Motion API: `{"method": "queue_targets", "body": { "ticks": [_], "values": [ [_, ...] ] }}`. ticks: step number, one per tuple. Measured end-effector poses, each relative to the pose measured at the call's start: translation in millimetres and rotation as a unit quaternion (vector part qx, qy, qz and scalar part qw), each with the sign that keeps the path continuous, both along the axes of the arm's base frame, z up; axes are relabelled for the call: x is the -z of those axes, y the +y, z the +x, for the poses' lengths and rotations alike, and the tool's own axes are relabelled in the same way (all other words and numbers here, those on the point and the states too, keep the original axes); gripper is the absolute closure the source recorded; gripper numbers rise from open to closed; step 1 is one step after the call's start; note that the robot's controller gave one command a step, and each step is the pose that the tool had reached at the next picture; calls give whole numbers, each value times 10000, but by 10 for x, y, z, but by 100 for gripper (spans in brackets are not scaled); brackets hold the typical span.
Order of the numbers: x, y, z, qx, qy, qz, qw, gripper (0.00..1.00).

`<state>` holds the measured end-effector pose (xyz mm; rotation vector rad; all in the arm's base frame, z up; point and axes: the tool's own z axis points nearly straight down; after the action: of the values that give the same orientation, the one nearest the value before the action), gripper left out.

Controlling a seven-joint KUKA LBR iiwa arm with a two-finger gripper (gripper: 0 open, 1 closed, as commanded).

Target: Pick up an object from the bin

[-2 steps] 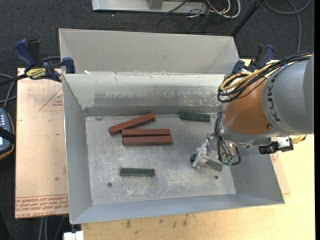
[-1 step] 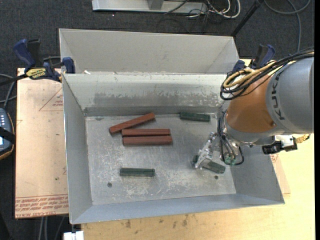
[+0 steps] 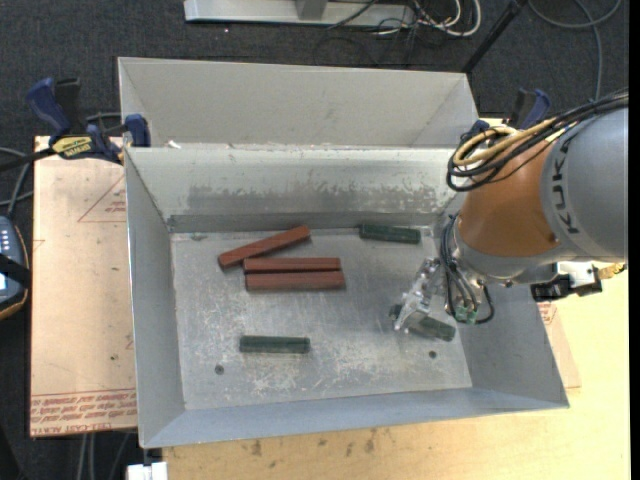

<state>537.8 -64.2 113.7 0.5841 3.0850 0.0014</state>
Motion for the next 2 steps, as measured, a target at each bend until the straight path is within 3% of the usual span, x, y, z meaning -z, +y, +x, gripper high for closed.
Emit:
{"method": "queue_targets", "body": {
  "ticks": [2],
  "values": [
    [-150,0,14,-2,-16,-1,10000,100]
  ]
}}
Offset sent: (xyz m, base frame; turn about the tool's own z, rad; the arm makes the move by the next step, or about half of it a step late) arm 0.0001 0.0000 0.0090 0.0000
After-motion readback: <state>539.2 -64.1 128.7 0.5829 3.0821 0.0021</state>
